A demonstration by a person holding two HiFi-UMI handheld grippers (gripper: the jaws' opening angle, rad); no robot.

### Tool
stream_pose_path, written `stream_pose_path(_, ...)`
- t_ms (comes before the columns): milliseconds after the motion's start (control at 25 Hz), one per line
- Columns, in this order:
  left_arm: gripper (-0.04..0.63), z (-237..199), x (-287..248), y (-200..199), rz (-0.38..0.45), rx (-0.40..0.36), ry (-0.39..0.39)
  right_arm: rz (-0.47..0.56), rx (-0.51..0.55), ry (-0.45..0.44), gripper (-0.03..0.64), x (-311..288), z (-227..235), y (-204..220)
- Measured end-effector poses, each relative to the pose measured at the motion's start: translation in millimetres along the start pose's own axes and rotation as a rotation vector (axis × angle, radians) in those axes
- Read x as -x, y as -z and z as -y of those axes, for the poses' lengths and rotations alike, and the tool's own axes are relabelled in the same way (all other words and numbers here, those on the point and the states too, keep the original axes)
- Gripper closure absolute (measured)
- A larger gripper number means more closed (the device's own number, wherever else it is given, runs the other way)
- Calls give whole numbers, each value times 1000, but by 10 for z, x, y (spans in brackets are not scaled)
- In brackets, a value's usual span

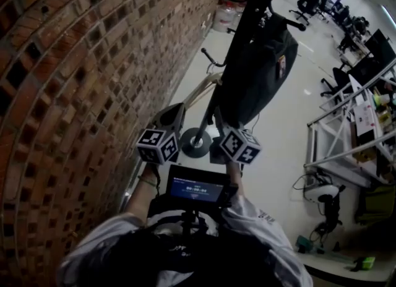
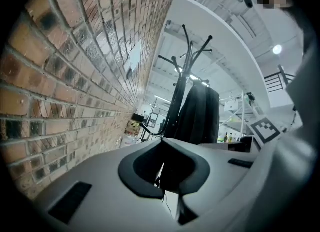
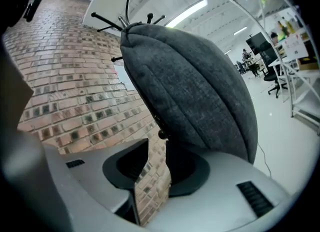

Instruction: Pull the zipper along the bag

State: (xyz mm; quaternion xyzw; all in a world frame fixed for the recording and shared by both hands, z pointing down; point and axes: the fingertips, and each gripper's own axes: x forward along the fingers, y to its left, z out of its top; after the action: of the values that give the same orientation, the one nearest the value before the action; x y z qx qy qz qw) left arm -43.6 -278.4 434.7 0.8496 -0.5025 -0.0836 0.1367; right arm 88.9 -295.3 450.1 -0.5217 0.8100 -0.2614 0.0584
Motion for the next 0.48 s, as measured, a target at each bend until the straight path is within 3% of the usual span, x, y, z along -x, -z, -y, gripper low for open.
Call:
stream_pose_path(200,594,-74,-62,-5,-3,18,25,39,-13,-20,497,54,-97,-96)
stream_pose_path(480,594,-132,-120,23,-15,36,59,-4,-20,140,497,81,101,100)
